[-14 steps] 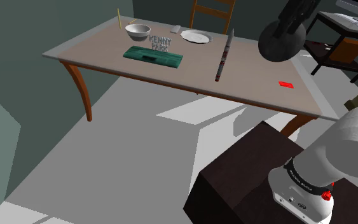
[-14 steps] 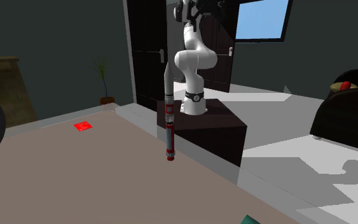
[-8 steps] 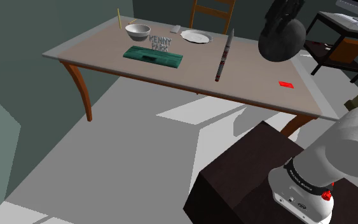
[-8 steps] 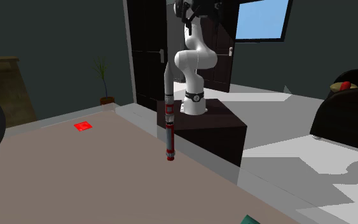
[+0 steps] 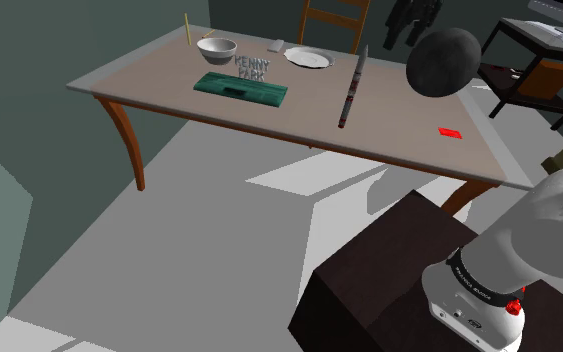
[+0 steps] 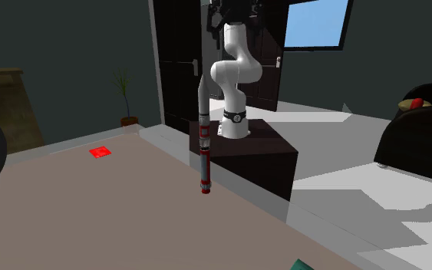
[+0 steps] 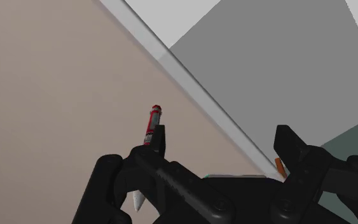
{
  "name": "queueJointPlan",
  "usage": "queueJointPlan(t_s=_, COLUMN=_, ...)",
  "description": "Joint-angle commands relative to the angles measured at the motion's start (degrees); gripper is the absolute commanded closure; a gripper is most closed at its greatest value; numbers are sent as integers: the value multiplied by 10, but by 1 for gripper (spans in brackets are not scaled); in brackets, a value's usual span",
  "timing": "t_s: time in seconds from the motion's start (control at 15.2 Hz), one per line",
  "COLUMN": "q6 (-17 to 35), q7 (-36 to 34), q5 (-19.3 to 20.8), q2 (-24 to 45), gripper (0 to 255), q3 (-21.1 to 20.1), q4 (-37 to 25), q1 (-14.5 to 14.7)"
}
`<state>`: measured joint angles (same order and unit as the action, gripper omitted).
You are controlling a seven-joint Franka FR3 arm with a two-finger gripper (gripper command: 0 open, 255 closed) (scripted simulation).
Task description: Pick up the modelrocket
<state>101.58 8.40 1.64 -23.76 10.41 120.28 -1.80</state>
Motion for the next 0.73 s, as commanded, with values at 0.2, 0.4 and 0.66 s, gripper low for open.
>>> queueJointPlan(t_s=0.2, q6=29, q7=28, q5=-14, q2=113, gripper=0, q3=28, q4=-82, q1=-5)
queueJointPlan(t_s=0.4, q6=36, q7=44, q5=-29, q2=180, gripper=0, q3=42, q4=-139, q1=-9)
queueJointPlan(t_s=0.66, q6=35, q7=65, q5=-54, q2=274, gripper=0, q3=56, q4=-228, q1=-21)
